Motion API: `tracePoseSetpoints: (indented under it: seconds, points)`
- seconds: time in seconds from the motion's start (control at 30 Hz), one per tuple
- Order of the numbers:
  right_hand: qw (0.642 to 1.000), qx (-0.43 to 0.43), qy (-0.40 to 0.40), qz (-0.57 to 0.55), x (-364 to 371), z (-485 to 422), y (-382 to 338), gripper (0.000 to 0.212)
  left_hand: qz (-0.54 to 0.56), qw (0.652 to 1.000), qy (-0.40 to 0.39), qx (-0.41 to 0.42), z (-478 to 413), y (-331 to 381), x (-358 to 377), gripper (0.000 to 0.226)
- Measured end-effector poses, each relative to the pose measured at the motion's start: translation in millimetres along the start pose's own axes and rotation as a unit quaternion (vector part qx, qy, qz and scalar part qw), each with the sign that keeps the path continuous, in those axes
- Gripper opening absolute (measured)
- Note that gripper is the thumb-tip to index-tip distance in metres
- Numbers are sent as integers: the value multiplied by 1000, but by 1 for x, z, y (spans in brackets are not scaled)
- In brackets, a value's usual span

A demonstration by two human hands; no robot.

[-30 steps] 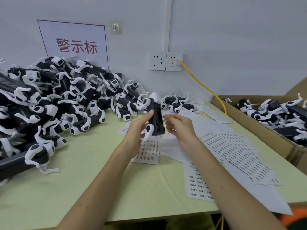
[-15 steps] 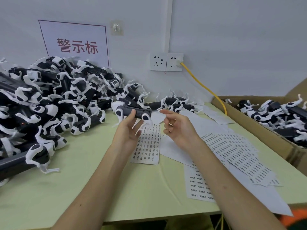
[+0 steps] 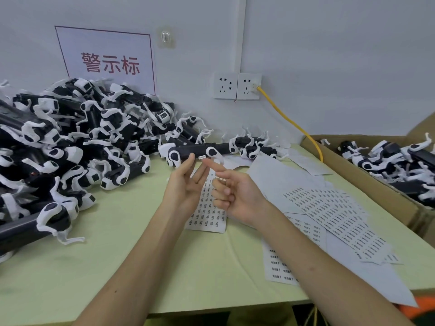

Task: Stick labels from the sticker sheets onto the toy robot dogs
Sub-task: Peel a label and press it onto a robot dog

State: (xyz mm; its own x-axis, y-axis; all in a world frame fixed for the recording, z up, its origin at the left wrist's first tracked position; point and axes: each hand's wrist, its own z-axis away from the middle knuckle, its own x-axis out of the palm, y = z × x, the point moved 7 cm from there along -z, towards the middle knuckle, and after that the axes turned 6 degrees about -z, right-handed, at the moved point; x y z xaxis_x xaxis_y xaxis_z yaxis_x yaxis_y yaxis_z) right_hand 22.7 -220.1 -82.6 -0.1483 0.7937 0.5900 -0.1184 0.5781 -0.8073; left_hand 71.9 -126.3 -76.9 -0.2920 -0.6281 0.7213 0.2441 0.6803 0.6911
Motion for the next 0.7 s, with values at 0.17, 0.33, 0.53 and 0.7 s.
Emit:
tracePoseSetpoints:
  seconds: [0.17, 0.33, 0.53, 0.7]
  points:
    - [1000, 1, -9, -29, 1, 0, 1, 50, -40, 999, -18, -23, 1, -5, 4, 7]
    - [999, -3, -14, -33, 3, 1, 1, 48, -42, 999, -19, -20, 0, -7, 4, 13]
    - [999, -2, -12, -31, 4, 1, 1, 47, -46, 999, -14, -26, 0, -8, 3, 7]
    - [1000, 0, -10, -26, 4, 1, 1, 44, -55, 998, -15, -20, 4, -6, 5, 10]
